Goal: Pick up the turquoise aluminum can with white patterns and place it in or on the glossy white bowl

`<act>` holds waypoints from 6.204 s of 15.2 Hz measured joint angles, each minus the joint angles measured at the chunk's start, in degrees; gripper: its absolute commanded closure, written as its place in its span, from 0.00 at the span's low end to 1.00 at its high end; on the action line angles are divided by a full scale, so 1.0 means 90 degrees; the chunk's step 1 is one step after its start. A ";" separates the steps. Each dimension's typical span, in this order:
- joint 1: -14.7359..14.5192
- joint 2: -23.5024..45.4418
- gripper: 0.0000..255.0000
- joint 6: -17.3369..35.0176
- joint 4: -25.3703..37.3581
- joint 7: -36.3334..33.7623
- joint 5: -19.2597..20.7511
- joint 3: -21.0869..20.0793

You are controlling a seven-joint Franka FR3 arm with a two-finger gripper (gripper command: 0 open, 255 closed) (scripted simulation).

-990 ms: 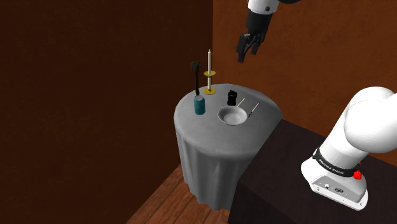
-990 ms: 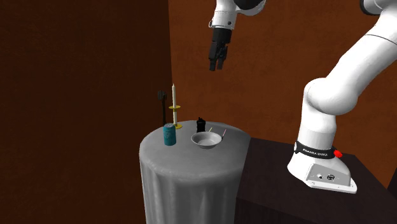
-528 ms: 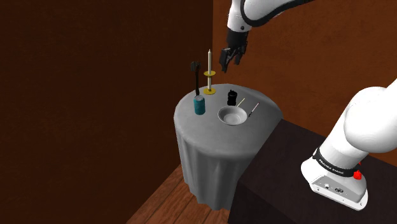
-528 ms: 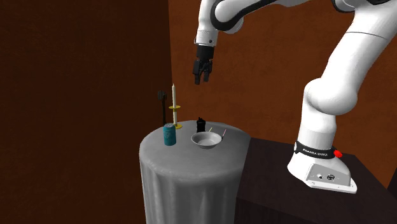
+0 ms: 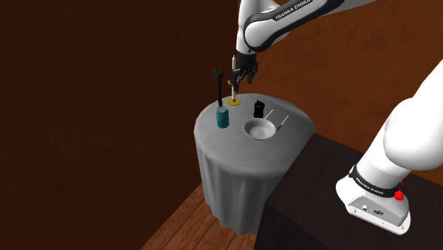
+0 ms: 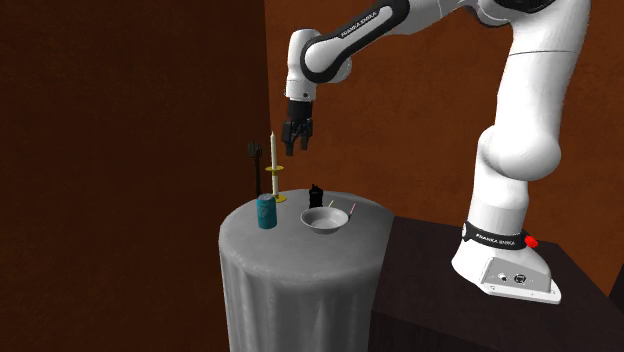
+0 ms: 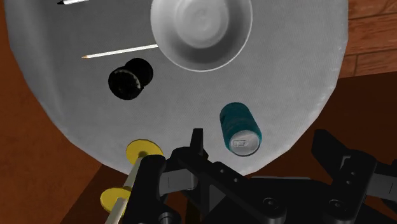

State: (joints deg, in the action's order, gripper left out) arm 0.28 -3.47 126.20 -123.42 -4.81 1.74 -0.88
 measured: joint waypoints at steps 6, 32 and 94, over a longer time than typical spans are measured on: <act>-0.0006 0.1435 0.00 0.0390 0.0908 -0.0026 -0.0016 -0.0005; 0.0015 0.4374 1.00 0.0918 0.3137 0.0020 -0.0062 0.0005; -0.1270 0.3160 1.00 -0.0087 0.1890 -0.2956 0.0146 0.0497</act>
State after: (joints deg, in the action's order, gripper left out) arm -11.15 24.96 125.42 -106.41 -31.42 3.05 3.59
